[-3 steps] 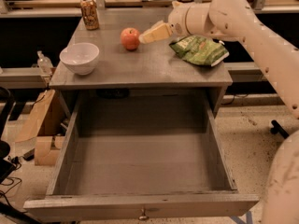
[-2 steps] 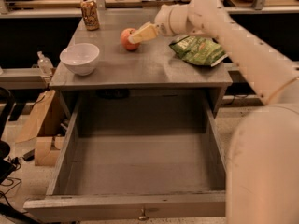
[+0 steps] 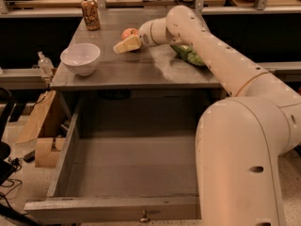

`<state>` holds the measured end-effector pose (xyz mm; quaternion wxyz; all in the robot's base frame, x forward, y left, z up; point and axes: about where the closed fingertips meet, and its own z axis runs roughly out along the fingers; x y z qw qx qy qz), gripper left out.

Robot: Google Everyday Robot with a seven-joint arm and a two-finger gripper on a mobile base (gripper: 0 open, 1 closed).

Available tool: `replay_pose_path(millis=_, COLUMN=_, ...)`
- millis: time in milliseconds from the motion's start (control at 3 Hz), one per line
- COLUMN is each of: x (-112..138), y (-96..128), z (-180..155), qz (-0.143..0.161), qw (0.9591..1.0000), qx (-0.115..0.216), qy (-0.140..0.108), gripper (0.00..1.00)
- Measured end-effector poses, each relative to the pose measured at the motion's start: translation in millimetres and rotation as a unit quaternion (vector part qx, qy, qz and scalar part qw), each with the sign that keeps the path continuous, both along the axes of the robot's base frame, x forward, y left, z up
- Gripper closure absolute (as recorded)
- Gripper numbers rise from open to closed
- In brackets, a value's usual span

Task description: Place apple into top drawer

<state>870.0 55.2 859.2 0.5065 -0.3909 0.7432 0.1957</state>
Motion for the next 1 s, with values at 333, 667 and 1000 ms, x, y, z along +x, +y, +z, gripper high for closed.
replay_pose_path(millis=333, x=-0.7, y=17.3, z=-15.0, qz=0.011, qw=0.9996, qx=0.011, qy=0.022, gripper=0.25)
replay_pose_path(millis=667, x=-1.4, y=23.7, z=-21.0, qz=0.013, qw=0.9990, qx=0.029, qy=0.030, gripper=0.48)
replay_pose_path(millis=1000, x=-1.3, y=23.7, z=-18.2, qz=0.011, qw=0.9984, qx=0.049, qy=0.026, gripper=0.72)
